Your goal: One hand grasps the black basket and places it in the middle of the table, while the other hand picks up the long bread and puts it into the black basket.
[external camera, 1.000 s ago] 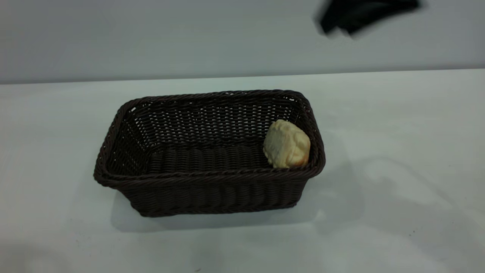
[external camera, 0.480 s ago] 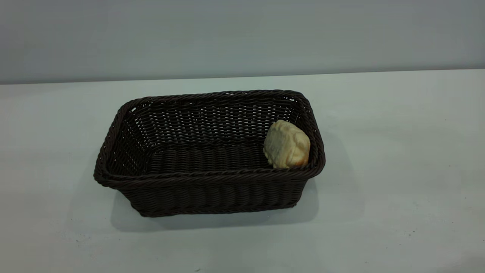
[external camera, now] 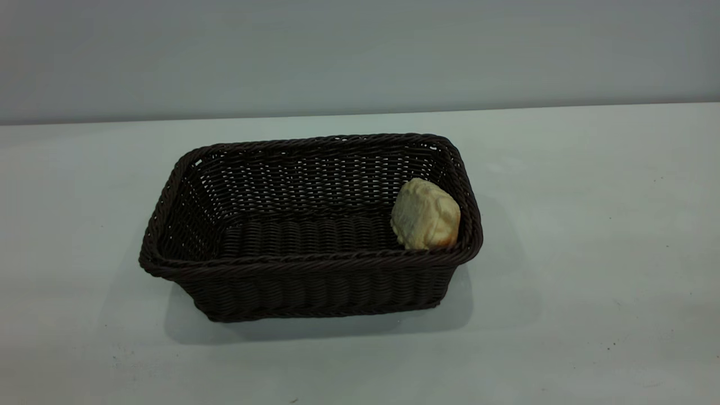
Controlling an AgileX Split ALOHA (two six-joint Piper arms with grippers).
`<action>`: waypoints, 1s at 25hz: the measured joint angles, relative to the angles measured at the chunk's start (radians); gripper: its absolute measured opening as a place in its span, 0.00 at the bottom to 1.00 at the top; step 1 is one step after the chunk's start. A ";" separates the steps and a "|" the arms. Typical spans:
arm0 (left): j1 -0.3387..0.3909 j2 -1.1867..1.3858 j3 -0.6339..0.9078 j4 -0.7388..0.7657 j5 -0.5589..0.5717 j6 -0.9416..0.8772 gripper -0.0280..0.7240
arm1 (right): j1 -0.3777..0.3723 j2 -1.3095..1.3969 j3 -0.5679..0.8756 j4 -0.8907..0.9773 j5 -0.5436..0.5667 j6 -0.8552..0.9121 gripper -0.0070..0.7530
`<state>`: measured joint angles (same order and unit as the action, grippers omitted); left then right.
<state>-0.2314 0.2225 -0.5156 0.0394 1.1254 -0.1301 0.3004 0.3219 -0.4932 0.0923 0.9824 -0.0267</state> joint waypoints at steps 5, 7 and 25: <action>0.000 -0.077 0.010 -0.007 0.021 0.023 0.62 | 0.000 -0.041 0.000 0.000 0.028 -0.005 0.48; 0.000 -0.090 0.010 -0.009 0.022 0.036 0.62 | 0.000 -0.043 0.000 -0.003 0.063 -0.022 0.48; 0.000 -0.094 0.026 -0.018 0.009 0.070 0.62 | 0.000 -0.232 0.013 -0.026 0.134 -0.065 0.48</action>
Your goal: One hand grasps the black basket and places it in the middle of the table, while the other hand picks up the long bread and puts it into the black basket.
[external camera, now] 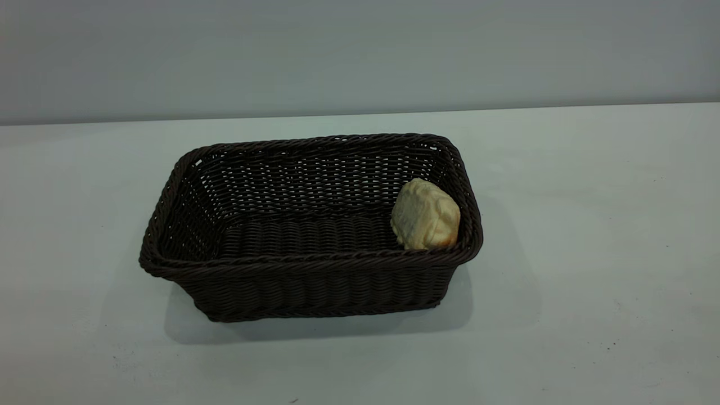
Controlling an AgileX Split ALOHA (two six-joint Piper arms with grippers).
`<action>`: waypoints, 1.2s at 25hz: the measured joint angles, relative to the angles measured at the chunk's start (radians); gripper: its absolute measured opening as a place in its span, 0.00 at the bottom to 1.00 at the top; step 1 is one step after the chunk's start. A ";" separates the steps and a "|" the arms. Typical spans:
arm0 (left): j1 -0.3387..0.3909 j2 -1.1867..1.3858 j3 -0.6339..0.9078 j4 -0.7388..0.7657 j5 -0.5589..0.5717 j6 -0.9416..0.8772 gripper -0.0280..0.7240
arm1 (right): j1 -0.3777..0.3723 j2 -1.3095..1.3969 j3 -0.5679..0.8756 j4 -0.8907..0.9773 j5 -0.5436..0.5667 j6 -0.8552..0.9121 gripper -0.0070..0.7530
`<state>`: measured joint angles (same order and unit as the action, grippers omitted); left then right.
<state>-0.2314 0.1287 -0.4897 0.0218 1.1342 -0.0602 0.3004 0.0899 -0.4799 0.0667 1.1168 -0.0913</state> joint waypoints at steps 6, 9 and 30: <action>0.000 -0.001 0.000 0.000 -0.001 0.000 0.62 | 0.000 0.000 0.000 0.000 0.000 0.000 0.48; 0.001 -0.027 0.000 0.000 -0.001 0.000 0.62 | 0.000 0.000 0.000 0.000 0.000 0.001 0.48; 0.189 -0.148 0.000 -0.002 0.001 0.006 0.62 | -0.318 -0.001 0.000 0.003 0.000 0.001 0.42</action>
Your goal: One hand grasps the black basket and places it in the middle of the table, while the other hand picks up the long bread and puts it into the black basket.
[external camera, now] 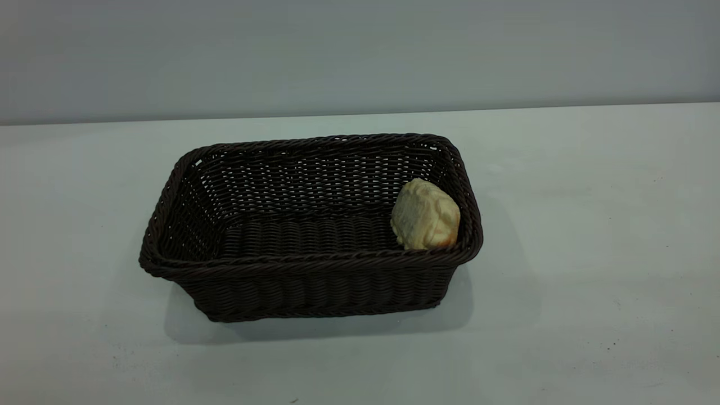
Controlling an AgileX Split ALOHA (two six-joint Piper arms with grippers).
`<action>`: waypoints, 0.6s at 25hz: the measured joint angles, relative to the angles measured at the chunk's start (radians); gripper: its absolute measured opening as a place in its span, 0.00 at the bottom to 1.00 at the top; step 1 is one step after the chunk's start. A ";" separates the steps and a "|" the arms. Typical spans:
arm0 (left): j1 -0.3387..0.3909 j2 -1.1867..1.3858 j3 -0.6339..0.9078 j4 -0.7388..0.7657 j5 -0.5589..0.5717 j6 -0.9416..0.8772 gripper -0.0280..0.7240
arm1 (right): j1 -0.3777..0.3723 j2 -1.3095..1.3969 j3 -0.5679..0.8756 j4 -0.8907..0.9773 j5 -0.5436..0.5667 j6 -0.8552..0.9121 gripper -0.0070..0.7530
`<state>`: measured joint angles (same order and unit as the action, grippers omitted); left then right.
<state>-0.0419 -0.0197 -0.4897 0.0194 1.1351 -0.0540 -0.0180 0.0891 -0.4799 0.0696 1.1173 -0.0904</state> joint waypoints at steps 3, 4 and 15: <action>0.000 0.000 0.000 0.000 0.000 0.000 0.62 | 0.000 0.000 0.000 0.000 0.000 0.000 0.39; 0.000 0.000 0.000 0.000 0.000 0.000 0.62 | 0.000 0.000 0.000 0.000 0.000 0.000 0.38; 0.010 0.000 0.000 0.000 0.000 0.001 0.62 | 0.000 0.000 0.000 0.000 0.000 0.000 0.32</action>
